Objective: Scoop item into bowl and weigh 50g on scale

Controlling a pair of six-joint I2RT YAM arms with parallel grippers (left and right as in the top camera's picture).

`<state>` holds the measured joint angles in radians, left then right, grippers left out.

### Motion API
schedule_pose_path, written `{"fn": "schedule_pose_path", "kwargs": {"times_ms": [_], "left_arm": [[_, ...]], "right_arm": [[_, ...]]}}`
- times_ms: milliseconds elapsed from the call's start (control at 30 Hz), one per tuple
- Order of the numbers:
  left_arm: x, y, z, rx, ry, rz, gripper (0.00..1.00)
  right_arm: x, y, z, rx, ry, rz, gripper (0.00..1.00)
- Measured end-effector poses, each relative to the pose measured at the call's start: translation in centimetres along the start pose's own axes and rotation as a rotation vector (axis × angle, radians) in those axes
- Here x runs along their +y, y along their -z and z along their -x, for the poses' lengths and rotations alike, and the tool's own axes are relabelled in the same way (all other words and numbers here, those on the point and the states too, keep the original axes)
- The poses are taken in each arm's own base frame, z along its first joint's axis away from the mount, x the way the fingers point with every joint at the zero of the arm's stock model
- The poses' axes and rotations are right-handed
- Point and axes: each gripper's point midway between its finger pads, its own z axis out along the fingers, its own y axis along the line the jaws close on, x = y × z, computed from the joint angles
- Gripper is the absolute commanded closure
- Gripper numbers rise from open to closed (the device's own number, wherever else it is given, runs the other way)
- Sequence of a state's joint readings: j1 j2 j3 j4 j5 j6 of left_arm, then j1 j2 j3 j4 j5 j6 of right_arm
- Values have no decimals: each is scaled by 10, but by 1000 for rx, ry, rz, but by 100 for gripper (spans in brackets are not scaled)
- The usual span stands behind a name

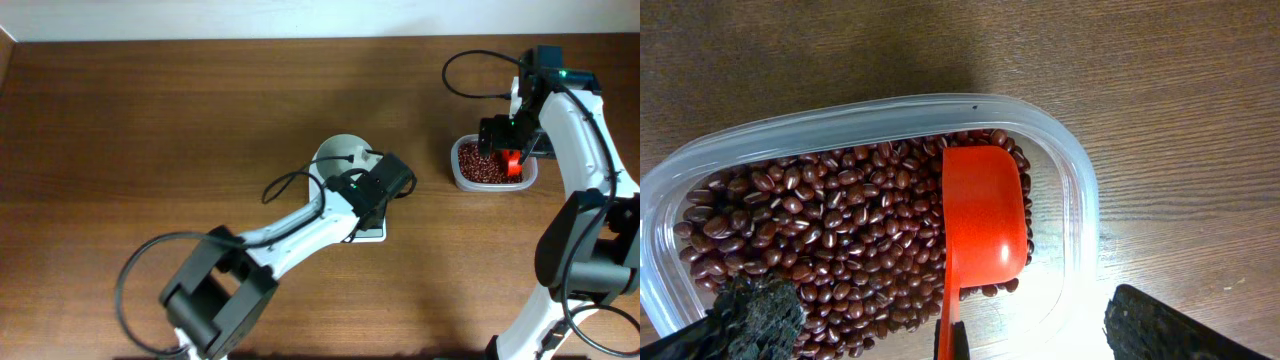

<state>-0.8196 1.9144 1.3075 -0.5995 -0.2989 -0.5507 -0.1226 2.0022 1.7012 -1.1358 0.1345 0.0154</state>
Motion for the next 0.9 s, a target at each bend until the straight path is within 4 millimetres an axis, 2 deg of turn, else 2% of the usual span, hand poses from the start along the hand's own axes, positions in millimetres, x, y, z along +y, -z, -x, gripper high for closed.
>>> {"fn": "schedule_pose_path", "kwargs": {"times_ms": [67, 133, 200, 633, 900], "left_arm": [[1, -12, -5, 15, -26, 17, 100], [-13, -15, -1, -15, -62, -10, 100], [-17, -23, -4, -5, -77, -16, 100], [-6, -17, -16, 35, -102, 25, 100], [-3, -11, -34, 84, -165, 50, 100]], "right_arm": [[0, 0, 0, 0, 0, 0, 1], [0, 0, 0, 0, 0, 0, 1], [0, 0, 0, 0, 0, 0, 1], [0, 0, 0, 0, 0, 0, 1], [0, 0, 0, 0, 0, 0, 2]]}}
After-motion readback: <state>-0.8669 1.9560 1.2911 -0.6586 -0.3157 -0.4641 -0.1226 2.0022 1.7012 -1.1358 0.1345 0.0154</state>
